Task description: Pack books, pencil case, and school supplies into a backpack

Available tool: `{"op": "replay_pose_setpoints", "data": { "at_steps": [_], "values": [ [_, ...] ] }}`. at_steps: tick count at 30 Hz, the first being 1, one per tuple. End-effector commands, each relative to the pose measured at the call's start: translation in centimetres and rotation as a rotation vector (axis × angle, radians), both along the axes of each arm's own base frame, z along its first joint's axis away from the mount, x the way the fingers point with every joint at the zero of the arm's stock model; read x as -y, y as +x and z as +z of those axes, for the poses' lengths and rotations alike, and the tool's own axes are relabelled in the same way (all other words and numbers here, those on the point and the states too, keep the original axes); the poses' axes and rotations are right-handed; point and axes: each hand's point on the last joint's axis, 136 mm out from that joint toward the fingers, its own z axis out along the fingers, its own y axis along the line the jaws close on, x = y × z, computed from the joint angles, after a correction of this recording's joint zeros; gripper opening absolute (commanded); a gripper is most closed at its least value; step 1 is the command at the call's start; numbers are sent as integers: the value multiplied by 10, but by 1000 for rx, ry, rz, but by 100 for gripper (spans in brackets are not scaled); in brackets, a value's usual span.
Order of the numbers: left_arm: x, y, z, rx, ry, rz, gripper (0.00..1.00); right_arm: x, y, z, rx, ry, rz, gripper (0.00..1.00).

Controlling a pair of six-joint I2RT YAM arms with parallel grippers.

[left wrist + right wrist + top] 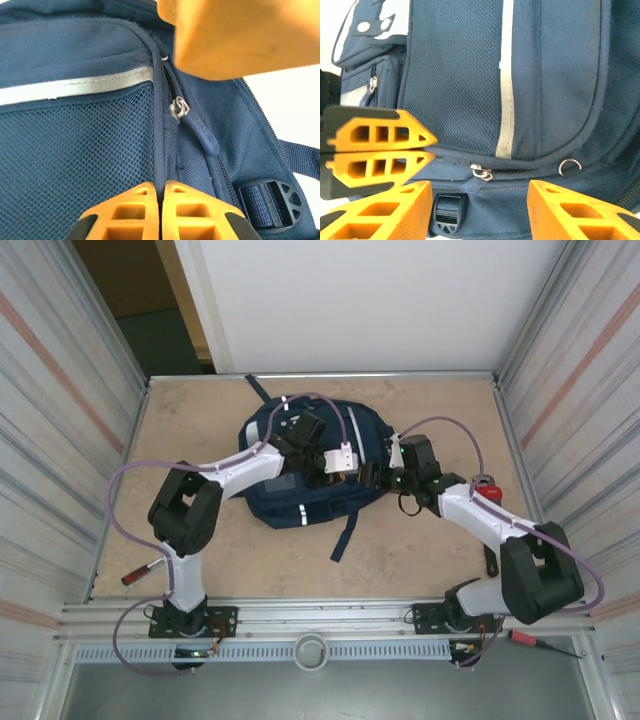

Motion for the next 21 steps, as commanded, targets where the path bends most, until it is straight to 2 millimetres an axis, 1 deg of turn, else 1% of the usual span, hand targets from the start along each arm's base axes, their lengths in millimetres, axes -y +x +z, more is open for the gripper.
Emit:
{"op": "replay_pose_setpoints", "data": {
  "at_steps": [1,3,6,9,13,15,18,21],
  "values": [
    [5,-4,40,-97,-149,20,0,-3,-7,10,111,-47,23,54],
    [4,-5,56,-137,-217,32,0,-8,-8,14,158,-48,21,53],
    [0,-7,64,-150,-251,29,0,-17,-8,16,195,-13,30,51],
    [-2,-8,65,-153,-261,23,0,-19,-6,18,233,-14,30,50],
    [-4,-9,63,-144,-258,12,0,-9,-1,19,252,-32,60,51],
    [-4,-10,63,-144,-258,7,0,-9,-2,20,249,-9,113,52],
    [-4,-10,62,-143,-257,9,0,-15,-4,16,243,-1,183,52],
    [-4,-9,62,-143,-255,10,0,-18,-4,11,241,-4,209,50]
  ]
}}
